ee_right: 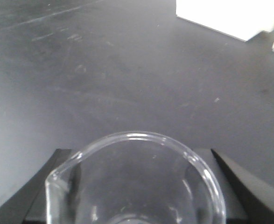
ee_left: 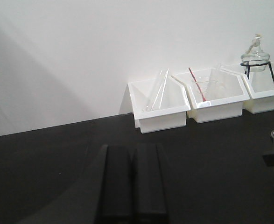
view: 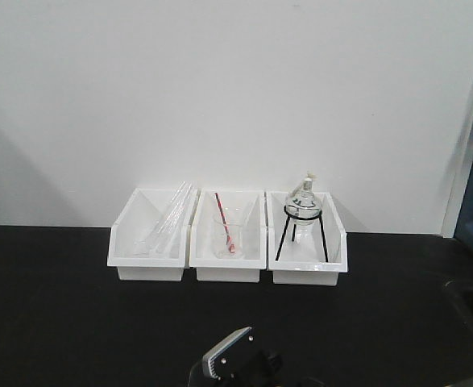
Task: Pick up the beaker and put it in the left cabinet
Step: 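Close the right gripper around the rim of the clear beaker, then lift the beaker with the right gripper and hold it up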
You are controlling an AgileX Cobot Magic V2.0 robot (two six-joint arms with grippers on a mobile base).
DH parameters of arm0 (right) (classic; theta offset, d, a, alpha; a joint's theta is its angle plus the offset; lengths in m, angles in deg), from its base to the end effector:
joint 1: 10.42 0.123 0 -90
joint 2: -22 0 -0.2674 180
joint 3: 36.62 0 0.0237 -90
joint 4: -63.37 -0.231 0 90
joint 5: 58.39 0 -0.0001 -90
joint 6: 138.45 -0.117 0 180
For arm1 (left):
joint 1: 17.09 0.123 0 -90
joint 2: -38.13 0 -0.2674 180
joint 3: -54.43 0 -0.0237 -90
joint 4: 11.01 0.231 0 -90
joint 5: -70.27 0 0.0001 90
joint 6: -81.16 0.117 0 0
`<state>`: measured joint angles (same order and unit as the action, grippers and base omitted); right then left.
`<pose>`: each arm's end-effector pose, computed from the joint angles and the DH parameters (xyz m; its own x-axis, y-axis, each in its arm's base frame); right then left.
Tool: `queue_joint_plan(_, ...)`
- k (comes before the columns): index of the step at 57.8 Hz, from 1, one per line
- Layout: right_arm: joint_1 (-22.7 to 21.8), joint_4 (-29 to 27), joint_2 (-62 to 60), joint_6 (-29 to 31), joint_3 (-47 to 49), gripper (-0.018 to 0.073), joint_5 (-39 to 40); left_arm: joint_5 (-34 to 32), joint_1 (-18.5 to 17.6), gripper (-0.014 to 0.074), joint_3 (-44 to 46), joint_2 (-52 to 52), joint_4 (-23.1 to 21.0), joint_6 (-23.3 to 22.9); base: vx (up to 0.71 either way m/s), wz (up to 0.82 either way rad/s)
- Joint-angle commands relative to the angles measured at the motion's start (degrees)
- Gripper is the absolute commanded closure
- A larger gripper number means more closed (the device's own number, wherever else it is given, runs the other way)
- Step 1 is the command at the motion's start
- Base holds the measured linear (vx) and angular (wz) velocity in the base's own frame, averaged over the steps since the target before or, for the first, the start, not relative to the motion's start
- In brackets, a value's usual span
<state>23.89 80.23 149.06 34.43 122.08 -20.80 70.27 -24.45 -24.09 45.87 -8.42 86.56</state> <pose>0.3264 0.2478 0.1090 -0.2305 -0.2898 -0.9289 -0.7204 0.6926 -0.0373 0.0801 -0.0103 0.2053 0.0819 0.1296 -0.9882 0.1179 0.9833 0.1387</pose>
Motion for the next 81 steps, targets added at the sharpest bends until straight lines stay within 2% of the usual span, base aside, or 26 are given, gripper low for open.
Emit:
queue_joint_plan(1, 0.0, 0.2, -7.8, -0.5, 1.3, 0.0574, 0.8, -4.3, 0.0, 0.0595, -0.9, -1.1, -0.2, -0.2, 0.0, 0.0)
queue_joint_plan(10, 0.1, 1.1, -16.4, -1.0, 1.3, 0.0569, -8.1, -4.3, 0.0, 0.0595, -0.9, -1.1, -0.2, -0.2, 0.0, 0.0)
queue_joint_plan(20, 0.1, 1.1, -26.0, -6.9, 1.3, 0.0568, -15.9, -4.3, 0.0, 0.0595, -0.9, -1.1, -0.2, -0.2, 0.0, 0.0)
queue_joint_plan(26, 0.1, 1.1, -30.7, -7.4, 2.0, 0.0568, -19.8, -4.3, 0.0, 0.0595, -0.9, -1.1, -0.2, -0.2, 0.0, 0.0)
queue_joint_plan(47, 2.0, 1.1, -37.0, -7.3, 15.5, 0.0564, -41.0, -4.3, 0.0, 0.0595, -0.9, -1.1, -0.2, -0.2, 0.0, 0.0)
queue_joint_plan(81, 1.9, 1.1, -36.9, -7.3, 16.0, 0.0564, -41.1, -4.3, 0.0, 0.0595, -0.9, -1.1, -0.2, -0.2, 0.0, 0.0)
